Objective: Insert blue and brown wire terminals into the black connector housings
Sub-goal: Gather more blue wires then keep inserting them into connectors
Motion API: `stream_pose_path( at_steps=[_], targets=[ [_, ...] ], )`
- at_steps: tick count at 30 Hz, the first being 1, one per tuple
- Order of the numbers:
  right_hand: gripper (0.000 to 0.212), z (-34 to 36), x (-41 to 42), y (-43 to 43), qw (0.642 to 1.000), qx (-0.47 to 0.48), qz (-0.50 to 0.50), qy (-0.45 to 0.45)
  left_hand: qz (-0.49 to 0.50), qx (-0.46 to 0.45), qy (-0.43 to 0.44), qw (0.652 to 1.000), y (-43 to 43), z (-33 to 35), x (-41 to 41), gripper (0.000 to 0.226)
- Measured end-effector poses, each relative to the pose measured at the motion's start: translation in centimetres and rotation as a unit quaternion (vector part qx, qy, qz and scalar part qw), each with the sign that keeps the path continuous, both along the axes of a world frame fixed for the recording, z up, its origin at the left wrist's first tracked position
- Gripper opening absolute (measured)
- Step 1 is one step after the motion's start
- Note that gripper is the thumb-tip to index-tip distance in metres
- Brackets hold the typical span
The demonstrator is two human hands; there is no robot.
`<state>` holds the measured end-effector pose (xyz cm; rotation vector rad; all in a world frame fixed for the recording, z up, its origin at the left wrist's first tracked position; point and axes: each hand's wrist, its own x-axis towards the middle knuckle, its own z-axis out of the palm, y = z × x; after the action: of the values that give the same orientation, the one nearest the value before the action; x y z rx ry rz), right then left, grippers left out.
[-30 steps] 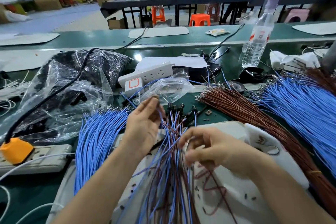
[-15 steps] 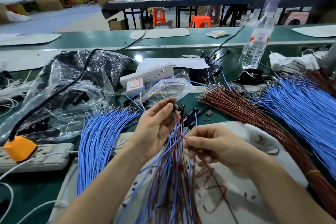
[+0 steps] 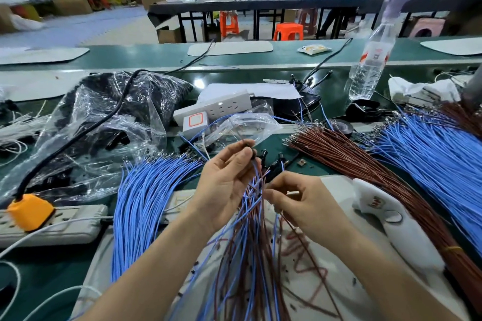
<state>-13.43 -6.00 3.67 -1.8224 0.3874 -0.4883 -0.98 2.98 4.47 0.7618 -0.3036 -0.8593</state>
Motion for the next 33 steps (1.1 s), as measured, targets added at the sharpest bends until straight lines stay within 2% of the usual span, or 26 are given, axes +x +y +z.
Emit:
stream_pose_path(
  at_steps=[4, 10, 12, 15, 16, 17, 18, 20, 21, 23, 25, 27, 28, 31, 33],
  targets=[
    [0.027, 0.0, 0.2, 0.2, 0.997, 0.075, 0.001, -0.017, 0.023, -0.004, -0.013, 1.000, 0.3, 0.1, 0.7, 0.020],
    [0.022, 0.1, 0.1, 0.3, 0.999, 0.032, 0.013, -0.029, -0.016, -0.001, -0.049, 0.999, 0.2, 0.1, -0.4, 0.017],
    [0.025, 0.2, -0.1, -0.1, 0.998, 0.020, 0.049, 0.017, 0.047, -0.020, -0.006, 0.999, 0.2, 0.2, 0.5, 0.019],
    [0.029, 0.7, -0.7, -0.7, 0.982, 0.025, 0.127, 0.140, 0.184, -0.017, 0.058, 0.981, 0.5, 0.2, 2.4, 0.013],
    [0.030, 0.8, -1.0, -1.0, 0.977, 0.024, 0.125, 0.169, 0.209, -0.010, 0.036, 0.977, 0.6, 0.2, 2.5, 0.015],
    [0.029, 0.9, -1.1, -1.5, 0.975, 0.009, 0.109, 0.192, 0.224, 0.006, -0.024, 0.974, 0.7, 0.1, 2.3, 0.016],
    [0.027, 0.9, -1.3, -2.0, 0.974, -0.024, 0.083, 0.210, 0.237, 0.033, -0.131, 0.962, 0.8, 0.2, 1.8, 0.015],
    [0.020, 0.8, -1.3, -2.5, 0.972, -0.103, 0.017, 0.209, 0.244, 0.067, -0.390, 0.885, 0.8, 0.2, 0.0, 0.014],
    [0.024, 0.8, -1.1, -2.5, 0.973, -0.129, -0.024, 0.188, 0.231, 0.059, -0.481, 0.844, 0.6, 0.1, -1.0, 0.015],
    [0.050, 0.6, -0.7, -2.1, 0.972, -0.172, -0.099, 0.126, 0.201, 0.024, -0.579, 0.790, 0.5, 0.1, -2.5, 0.021],
    [0.077, 0.4, -0.5, -1.7, 0.958, -0.234, -0.143, 0.084, 0.190, -0.001, -0.620, 0.761, 0.5, 0.1, -3.4, 0.023],
    [0.091, 0.2, -0.6, -1.5, 0.935, -0.300, -0.168, 0.089, 0.193, 0.000, -0.631, 0.751, 0.7, 0.0, -3.6, 0.023],
    [0.085, 0.2, -0.6, -1.5, 0.926, -0.328, -0.171, 0.070, 0.191, 0.003, -0.626, 0.756, 0.7, 0.1, -3.6, 0.025],
    [0.037, 0.3, -0.4, -1.3, 0.909, -0.381, -0.155, -0.072, 0.188, 0.004, -0.604, 0.774, 0.8, 0.2, -3.5, 0.027],
    [0.027, 0.1, -0.4, -1.0, 0.909, -0.367, -0.143, -0.135, 0.195, 0.004, -0.604, 0.773, 0.9, 0.3, -3.5, 0.026]
  ],
)
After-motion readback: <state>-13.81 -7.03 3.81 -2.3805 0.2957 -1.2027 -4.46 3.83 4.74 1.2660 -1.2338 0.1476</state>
